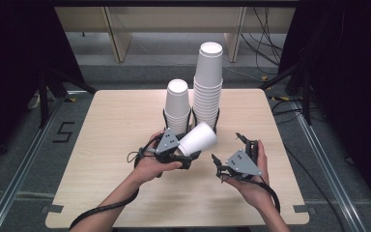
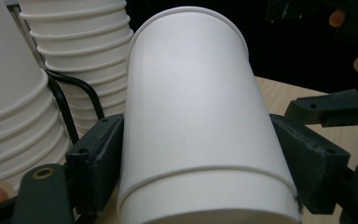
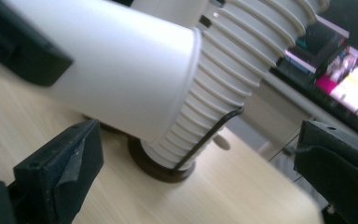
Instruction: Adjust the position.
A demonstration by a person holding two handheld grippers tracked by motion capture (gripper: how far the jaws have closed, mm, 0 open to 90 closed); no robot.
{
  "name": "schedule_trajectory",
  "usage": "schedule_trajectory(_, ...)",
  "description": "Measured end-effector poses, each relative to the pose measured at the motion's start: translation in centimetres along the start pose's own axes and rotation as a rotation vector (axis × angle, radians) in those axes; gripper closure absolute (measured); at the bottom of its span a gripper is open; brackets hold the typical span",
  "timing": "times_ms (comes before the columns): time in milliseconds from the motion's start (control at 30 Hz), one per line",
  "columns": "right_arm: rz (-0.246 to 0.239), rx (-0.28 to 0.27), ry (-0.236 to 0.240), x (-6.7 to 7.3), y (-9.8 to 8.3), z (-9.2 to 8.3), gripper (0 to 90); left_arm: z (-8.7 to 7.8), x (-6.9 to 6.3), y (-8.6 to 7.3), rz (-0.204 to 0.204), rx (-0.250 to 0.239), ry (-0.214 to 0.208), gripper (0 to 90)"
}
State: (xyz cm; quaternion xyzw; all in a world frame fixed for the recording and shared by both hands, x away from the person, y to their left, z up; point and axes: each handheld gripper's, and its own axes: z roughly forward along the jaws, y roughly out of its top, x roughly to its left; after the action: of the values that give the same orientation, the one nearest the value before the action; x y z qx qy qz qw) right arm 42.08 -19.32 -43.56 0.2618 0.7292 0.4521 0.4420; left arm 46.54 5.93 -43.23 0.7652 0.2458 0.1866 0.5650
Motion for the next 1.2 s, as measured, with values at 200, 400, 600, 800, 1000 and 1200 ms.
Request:
schedule_trajectory(200,0.150,-0.018,0.012,-0.1,-0.7,0.4,1.3,-0.1,0.1,-0.2,-0.003,-0.011,0.003,21.6)
schedule_trajectory(400,0.416,-0.013,0.035,-0.3,-1.4,0.5,1.4,-0.2,0.1,-0.2,-0.005,-0.011,0.010,21.6)
schedule_trajectory(600,0.694,-0.058,0.088,-0.5,-1.8,0.7,0.6,-0.2,0.0,-0.1,0.009,-0.023,0.015,21.6)
schedule_trajectory(800,0.851,-0.079,0.130,-0.4,-1.9,1.0,0.5,-0.1,-0.1,-0.1,0.002,-0.016,0.011,21.6)
schedule_trajectory(1000,0.898,-0.077,0.131,-0.3,-1.9,1.4,0.4,0.0,-0.2,-0.2,0.004,-0.020,0.005,21.6)
schedule_trajectory(1200,1.007,-0.098,0.169,-0.1,-1.9,1.7,0.4,0.1,-0.2,-0.3,-0.006,-0.024,0.011,21.5)
